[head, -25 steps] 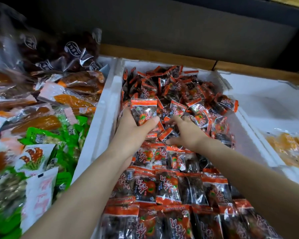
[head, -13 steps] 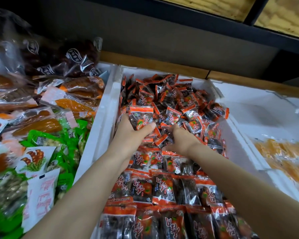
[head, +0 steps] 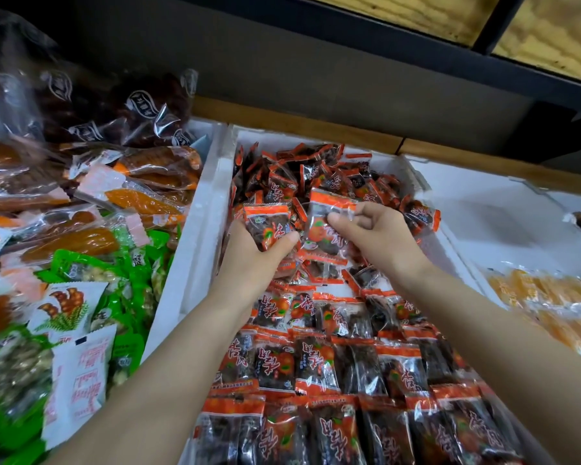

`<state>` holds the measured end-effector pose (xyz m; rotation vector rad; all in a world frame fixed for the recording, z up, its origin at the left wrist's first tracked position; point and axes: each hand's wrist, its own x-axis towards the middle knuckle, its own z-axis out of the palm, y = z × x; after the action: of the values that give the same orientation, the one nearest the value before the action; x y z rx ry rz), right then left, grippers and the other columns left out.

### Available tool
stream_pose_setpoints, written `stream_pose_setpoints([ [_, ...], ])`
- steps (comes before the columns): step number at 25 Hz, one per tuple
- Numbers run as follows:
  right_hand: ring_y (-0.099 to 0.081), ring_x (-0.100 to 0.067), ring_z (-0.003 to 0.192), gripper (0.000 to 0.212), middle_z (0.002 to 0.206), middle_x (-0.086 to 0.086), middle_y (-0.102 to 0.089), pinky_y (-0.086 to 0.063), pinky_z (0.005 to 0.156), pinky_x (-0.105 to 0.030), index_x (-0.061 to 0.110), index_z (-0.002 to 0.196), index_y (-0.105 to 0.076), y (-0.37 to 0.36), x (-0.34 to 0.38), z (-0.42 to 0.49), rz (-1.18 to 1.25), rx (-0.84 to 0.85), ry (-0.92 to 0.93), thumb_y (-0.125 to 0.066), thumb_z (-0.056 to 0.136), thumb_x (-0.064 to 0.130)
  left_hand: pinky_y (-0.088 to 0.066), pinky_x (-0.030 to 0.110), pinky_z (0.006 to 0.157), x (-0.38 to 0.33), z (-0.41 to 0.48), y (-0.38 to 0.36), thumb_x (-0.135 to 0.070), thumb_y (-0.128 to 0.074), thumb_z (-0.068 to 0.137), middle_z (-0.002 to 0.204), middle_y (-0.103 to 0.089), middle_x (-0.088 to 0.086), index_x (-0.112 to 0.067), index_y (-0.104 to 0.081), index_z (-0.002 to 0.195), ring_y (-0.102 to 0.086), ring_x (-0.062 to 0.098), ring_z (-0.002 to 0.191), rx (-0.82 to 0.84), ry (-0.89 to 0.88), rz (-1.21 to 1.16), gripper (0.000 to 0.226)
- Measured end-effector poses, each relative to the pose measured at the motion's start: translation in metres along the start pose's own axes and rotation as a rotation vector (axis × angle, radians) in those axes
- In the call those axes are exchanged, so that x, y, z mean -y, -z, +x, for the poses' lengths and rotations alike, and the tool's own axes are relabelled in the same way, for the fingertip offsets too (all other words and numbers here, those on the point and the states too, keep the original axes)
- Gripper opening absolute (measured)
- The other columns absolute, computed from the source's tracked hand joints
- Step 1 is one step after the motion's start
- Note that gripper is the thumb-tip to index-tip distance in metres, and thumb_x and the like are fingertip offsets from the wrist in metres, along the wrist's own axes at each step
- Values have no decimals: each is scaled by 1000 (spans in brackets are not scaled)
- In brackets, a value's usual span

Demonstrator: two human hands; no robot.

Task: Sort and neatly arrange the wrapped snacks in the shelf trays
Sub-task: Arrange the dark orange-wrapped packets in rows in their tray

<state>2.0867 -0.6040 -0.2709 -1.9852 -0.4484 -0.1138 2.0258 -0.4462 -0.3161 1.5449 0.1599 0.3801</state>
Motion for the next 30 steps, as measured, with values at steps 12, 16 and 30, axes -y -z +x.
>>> stream_pose_setpoints([
  [12,-58,-12,90,43,105,-2,-60,-49,78,-26,7,126,-47,-11,-22,16,-196,-4,-97,-57,92,29,-42,16,80,-9,-4,-1,-31,-72,81,99,-53,-25,-41,-43,101,-52,-10,90,32,-58,20,37],
  [16,-50,-27,114,65,133,-14,-45,-43,91,-31,3,133,-31,-30,-64,29,-429,98,-229,-69,84,25,-46,29,91,-6,1,3,-33,-73,78,108,-60,-13,-27,-48,118,-58,5,101,-23,-43,11,47],
  [30,-65,-17,86,35,97,-8,-68,-52,79,-27,8,117,-57,1,6,-5,-7,70,-131,-67,84,16,-50,46,93,3,9,5,-51,-78,64,118,-60,0,-15,-44,125,-59,19,111,-64,39,-79,78],
])
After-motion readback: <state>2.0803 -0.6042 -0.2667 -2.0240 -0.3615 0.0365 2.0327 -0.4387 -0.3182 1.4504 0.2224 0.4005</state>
